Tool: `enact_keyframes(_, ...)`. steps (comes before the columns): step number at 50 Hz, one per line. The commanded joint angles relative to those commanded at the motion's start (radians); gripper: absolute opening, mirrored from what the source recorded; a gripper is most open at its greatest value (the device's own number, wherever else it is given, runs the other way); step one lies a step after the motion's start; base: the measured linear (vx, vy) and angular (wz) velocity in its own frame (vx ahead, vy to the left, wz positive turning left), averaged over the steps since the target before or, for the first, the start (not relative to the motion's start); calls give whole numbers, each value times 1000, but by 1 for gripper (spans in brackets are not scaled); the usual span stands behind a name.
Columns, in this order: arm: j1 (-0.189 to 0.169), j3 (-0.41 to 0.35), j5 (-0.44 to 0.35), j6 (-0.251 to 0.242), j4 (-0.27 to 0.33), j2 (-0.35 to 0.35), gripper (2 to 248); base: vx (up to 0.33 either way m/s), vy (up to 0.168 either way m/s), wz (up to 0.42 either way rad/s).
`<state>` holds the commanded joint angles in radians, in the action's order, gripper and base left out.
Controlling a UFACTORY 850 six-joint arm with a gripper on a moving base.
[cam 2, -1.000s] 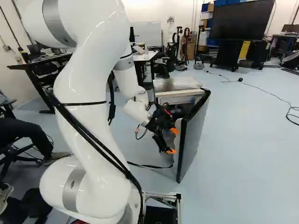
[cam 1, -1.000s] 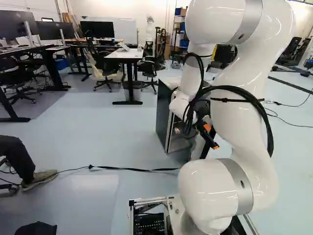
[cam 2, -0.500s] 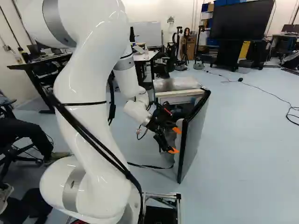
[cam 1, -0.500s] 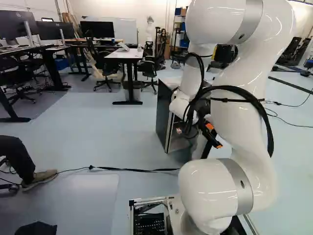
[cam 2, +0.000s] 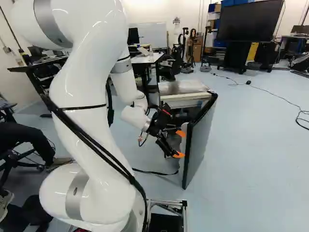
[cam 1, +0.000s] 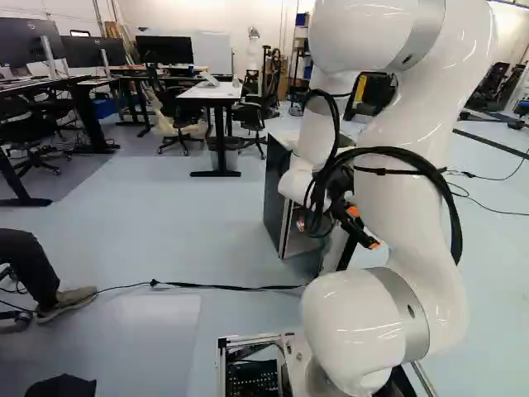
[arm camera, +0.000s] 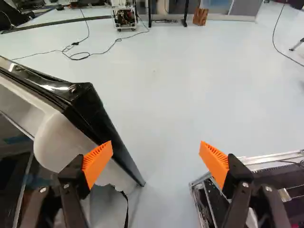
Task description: Open the fridge door
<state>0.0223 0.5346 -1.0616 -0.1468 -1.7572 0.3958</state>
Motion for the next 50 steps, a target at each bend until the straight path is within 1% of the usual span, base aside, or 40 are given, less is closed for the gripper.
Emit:
enact_keyframes(10,7,-6,-43,0,0,-3,247,0,0,0)
enact_keyframes(16,29,-25,-69,0,0,-12,247,0,0,0)
enact_keyframes(23,71,-55,-99,0,0,-27,247,0,0,0)
enact_keyframes(31,128,-88,-129,0,0,-42,247,0,0,0)
enact_keyframes(42,209,-127,-137,0,0,-60,247,0,0,0)
enact_keyframes(50,255,-126,-137,0,0,-60,247,0,0,0)
